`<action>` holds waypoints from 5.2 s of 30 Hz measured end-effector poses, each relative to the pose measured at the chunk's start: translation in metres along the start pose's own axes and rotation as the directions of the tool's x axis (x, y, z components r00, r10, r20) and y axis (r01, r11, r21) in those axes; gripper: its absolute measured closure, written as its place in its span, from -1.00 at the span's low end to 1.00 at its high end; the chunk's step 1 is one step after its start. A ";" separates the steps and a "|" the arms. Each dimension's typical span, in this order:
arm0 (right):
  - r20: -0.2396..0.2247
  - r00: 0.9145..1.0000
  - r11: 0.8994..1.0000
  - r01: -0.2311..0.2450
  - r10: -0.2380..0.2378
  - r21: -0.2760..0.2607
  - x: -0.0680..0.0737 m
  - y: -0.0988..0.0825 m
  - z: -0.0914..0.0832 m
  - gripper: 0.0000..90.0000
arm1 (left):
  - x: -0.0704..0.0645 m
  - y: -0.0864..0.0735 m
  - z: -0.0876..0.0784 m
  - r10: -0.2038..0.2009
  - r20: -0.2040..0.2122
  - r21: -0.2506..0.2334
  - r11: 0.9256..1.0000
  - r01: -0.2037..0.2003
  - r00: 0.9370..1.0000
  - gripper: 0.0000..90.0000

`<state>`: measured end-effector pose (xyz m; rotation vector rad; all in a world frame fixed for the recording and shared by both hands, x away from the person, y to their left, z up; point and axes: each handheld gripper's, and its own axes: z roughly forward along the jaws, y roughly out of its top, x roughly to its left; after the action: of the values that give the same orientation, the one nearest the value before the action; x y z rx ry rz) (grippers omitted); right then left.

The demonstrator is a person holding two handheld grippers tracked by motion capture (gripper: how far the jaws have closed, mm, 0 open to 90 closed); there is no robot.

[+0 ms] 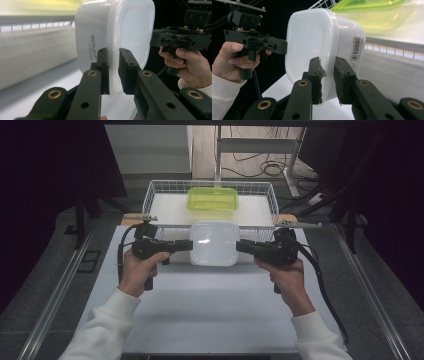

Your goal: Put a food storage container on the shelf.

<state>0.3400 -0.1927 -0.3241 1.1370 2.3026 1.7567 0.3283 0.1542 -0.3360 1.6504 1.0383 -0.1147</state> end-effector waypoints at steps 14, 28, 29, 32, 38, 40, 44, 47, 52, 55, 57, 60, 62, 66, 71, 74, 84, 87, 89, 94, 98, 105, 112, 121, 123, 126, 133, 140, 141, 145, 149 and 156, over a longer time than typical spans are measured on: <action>-0.012 0.999 0.999 0.029 -0.030 -0.020 0.002 0.030 0.001 0.68 | 0.001 0.026 -0.006 0.009 0.000 -0.032 0.999 -0.009 1.000 0.75; -0.032 0.999 0.999 0.032 -0.033 -0.026 -0.004 0.053 0.010 0.69 | 0.009 0.050 -0.007 0.005 -0.014 -0.052 0.999 -0.005 1.000 0.74; -0.033 0.999 0.999 0.029 -0.030 -0.029 -0.005 0.055 0.011 0.69 | 0.009 0.052 -0.007 0.006 -0.016 -0.051 0.999 -0.007 1.000 0.74; -0.036 0.999 0.999 0.024 -0.025 -0.031 -0.009 0.059 0.012 0.69 | 0.010 0.059 -0.006 0.009 -0.020 -0.049 0.999 -0.010 1.000 0.74; -0.042 0.999 0.999 0.011 -0.013 -0.034 -0.016 0.075 0.015 0.70 | 0.011 0.079 -0.006 0.015 -0.025 -0.049 0.999 -0.016 1.000 0.74; -0.038 0.999 0.999 0.009 -0.011 -0.038 -0.018 0.081 0.015 0.70 | 0.010 0.086 -0.005 0.018 -0.028 -0.047 0.999 -0.019 0.999 0.75; -0.043 0.999 0.999 0.004 -0.006 -0.042 -0.022 0.094 0.016 0.70 | 0.011 0.102 -0.003 0.014 -0.026 -0.040 0.999 -0.015 1.000 0.75; -0.058 0.998 0.999 -0.024 0.022 -0.035 -0.029 0.104 0.017 0.71 | 0.013 0.113 -0.002 0.014 -0.032 -0.031 0.999 -0.015 0.999 0.75; -0.058 0.998 0.999 -0.040 0.038 -0.035 -0.036 0.119 0.021 0.71 | 0.015 0.131 0.001 0.006 -0.047 -0.026 1.000 -0.008 0.999 0.74; -0.059 0.997 0.998 -0.044 0.042 -0.033 -0.040 0.126 0.025 0.70 | 0.021 0.137 0.003 -0.017 -0.042 -0.028 0.999 0.016 0.999 0.74; -0.061 0.997 0.998 -0.053 0.051 -0.027 -0.041 0.129 0.028 0.71 | 0.027 0.140 0.005 -0.042 -0.042 -0.025 0.999 0.041 0.998 0.73; -0.064 0.996 0.998 -0.069 0.068 -0.015 -0.045 0.133 0.033 0.71 | 0.036 0.143 0.008 -0.063 -0.047 -0.021 0.998 0.062 0.997 0.72; -0.064 0.995 0.997 -0.077 0.077 -0.001 -0.048 0.136 0.037 0.71 | 0.041 0.144 0.010 -0.081 -0.044 -0.018 0.997 0.081 0.996 0.72; -0.065 0.991 0.993 -0.118 0.119 0.016 -0.057 0.139 0.045 0.70 | 0.049 0.146 0.013 -0.118 -0.044 -0.010 0.993 0.117 0.992 0.72; -0.047 0.984 0.985 -0.168 0.170 0.049 -0.069 0.138 0.055 0.69 | 0.058 0.146 0.019 -0.145 -0.051 0.011 0.989 0.146 0.988 0.73; -0.049 0.975 0.976 -0.213 0.215 0.048 -0.076 0.137 0.059 0.69 | 0.062 0.146 0.020 -0.169 -0.035 0.004 0.985 0.170 0.985 0.74; -0.068 0.928 0.930 -0.364 0.366 0.049 -0.099 0.137 0.070 0.59 | 0.081 0.152 0.030 -0.283 0.031 -0.008 0.959 0.284 0.959 0.67; -0.072 0.912 0.915 -0.401 0.403 0.042 -0.104 0.138 0.074 0.55 | 0.087 0.153 0.033 -0.312 0.046 -0.020 0.950 0.313 0.949 0.64; -0.069 0.904 0.906 -0.421 0.423 0.041 -0.106 0.137 0.076 0.52 | 0.090 0.153 0.036 -0.322 0.047 -0.029 0.946 0.324 0.946 0.61; -0.068 0.895 0.898 -0.439 0.441 0.033 -0.108 0.137 0.078 0.46 | 0.094 0.153 0.038 -0.323 0.067 -0.041 0.945 0.326 0.944 0.58; -0.057 0.896 0.898 -0.439 0.440 0.029 -0.107 0.136 0.079 0.34 | 0.092 0.152 0.040 -0.305 0.054 -0.024 0.952 0.307 0.951 0.46; -0.033 0.923 0.923 -0.384 0.383 -0.026 -0.099 0.139 0.069 0.08 | 0.081 0.153 0.034 -0.216 -0.025 -0.080 0.974 0.214 0.976 0.03; 0.005 0.963 0.962 -0.269 0.269 -0.037 -0.087 0.140 0.053 -0.10 | 0.071 0.149 0.019 -0.145 -0.075 -0.081 0.987 0.139 0.987 -0.15; 0.052 0.987 0.988 -0.152 0.152 -0.016 -0.081 0.127 0.037 -0.28 | 0.060 0.130 0.001 -0.067 -0.108 -0.068 0.996 0.060 0.992 -0.31; 0.055 0.989 0.991 -0.136 0.137 -0.015 -0.079 0.123 0.033 -0.30 | 0.058 0.124 -0.001 -0.043 -0.110 -0.066 0.997 0.036 0.993 -0.34; 0.073 0.993 0.995 -0.095 0.095 -0.003 -0.074 0.118 0.025 -0.33 | 0.057 0.115 -0.004 -0.026 -0.109 -0.065 0.998 0.019 0.994 -0.37; 0.108 0.994 0.999 -0.029 0.026 0.020 -0.066 0.097 0.006 -0.36 | 0.049 0.091 -0.014 0.035 -0.113 -0.062 0.997 -0.042 0.993 -0.42; 0.130 0.991 0.999 0.021 -0.025 0.032 -0.058 0.059 -0.018 -0.39 | 0.041 0.051 -0.028 0.101 -0.137 -0.041 0.993 -0.108 0.985 -0.44; 0.126 0.992 0.999 0.025 -0.028 0.027 -0.057 0.052 -0.021 -0.39 | 0.040 0.044 -0.030 0.111 -0.140 -0.036 0.993 -0.117 0.984 -0.44; 0.126 0.991 0.998 0.050 -0.054 0.029 -0.055 0.023 -0.029 -0.40 | 0.034 0.015 -0.036 0.137 -0.140 -0.021 0.990 -0.141 0.981 -0.44; 0.124 0.990 0.998 0.061 -0.060 -0.007 -0.055 -0.010 -0.037 -0.41 | 0.037 -0.023 -0.036 0.136 -0.142 0.006 0.991 -0.137 0.980 -0.45; 0.134 0.987 0.996 0.082 -0.086 0.040 -0.055 -0.062 -0.038 -0.43 | 0.060 -0.084 -0.029 0.067 -0.152 0.028 0.998 -0.064 0.986 -0.44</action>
<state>0.3310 -0.2604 -0.3845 1.1093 2.2740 1.5664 0.2964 0.2104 -0.4211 1.7339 1.0999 0.0446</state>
